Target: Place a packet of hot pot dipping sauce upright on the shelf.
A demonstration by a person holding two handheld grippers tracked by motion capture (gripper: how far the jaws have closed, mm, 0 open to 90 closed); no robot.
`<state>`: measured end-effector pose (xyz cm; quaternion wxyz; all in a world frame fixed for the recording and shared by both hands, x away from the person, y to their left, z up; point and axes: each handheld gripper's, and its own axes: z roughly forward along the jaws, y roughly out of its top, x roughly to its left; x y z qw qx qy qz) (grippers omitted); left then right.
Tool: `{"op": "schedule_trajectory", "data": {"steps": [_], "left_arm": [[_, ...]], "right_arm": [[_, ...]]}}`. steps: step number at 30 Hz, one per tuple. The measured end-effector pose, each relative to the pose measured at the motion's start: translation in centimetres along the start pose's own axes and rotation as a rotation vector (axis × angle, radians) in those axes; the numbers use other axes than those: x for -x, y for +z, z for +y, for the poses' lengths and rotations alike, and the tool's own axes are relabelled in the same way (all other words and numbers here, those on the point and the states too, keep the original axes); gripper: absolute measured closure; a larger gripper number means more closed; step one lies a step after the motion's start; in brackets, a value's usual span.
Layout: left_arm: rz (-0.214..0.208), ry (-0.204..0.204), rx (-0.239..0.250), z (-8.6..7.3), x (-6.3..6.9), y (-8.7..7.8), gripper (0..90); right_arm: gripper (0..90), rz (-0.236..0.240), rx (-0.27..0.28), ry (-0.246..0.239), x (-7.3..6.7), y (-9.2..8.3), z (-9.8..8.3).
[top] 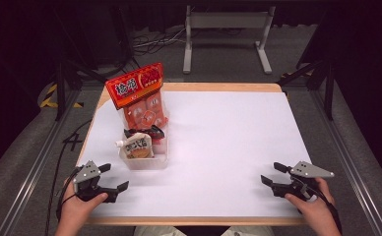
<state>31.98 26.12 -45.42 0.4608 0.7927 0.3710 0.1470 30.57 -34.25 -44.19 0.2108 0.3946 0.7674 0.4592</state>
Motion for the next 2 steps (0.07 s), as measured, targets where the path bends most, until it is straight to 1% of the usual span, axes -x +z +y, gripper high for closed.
{"op": "schedule_trajectory", "data": {"steps": [2], "left_arm": [[-0.001,-0.003,0.004,0.04,-0.06,-0.03,4.4]], "right_arm": [[27.4,0.003,0.01,-0.001,0.03,0.0,0.05]]}}
